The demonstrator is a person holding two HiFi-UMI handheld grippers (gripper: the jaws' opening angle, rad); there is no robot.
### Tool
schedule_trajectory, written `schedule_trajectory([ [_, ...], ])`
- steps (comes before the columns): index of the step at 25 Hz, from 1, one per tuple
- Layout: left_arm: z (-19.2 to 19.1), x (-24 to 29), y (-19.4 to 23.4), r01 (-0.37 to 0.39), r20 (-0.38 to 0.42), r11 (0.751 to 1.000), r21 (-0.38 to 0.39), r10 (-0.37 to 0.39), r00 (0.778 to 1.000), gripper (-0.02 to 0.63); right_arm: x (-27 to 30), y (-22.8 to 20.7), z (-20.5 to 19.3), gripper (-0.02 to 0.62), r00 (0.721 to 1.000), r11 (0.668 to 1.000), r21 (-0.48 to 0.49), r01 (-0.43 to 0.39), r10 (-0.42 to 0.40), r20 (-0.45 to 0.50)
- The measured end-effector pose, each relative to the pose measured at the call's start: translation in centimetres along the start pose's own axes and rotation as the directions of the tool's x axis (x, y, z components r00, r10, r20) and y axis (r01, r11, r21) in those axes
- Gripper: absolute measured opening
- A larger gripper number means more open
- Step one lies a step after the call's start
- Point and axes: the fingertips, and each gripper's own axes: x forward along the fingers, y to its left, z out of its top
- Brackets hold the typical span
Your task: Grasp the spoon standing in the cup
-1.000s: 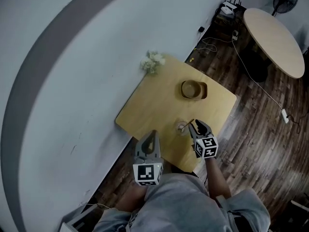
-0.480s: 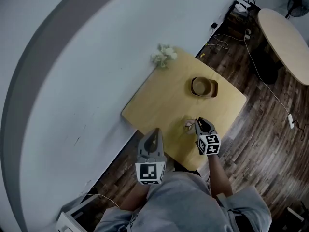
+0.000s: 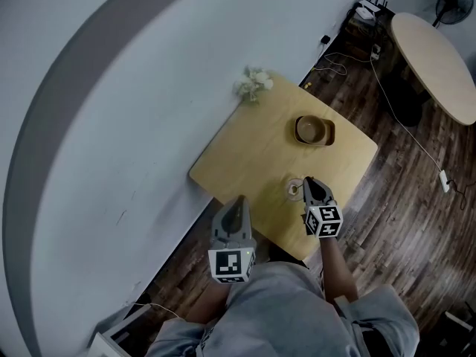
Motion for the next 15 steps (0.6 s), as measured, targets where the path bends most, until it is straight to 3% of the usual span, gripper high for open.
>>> schedule_trajectory([
  [8,-0.1,-2.1,0.6,0.084,0.026,0.996,-0.002,-0.084,0.996,0.002,-4.1,2.0,3.8,0.002,0.990,0.996,0.014,0.087,-0.088,0.112],
  [15,0.3,-4.6,1.4,0.158,0.052,0.987,0.009,-0.158,0.986,0.002,-9.3,4.5,6.8,0.002,0.958,0.985,0.031,0.172,-0.175,0.228],
])
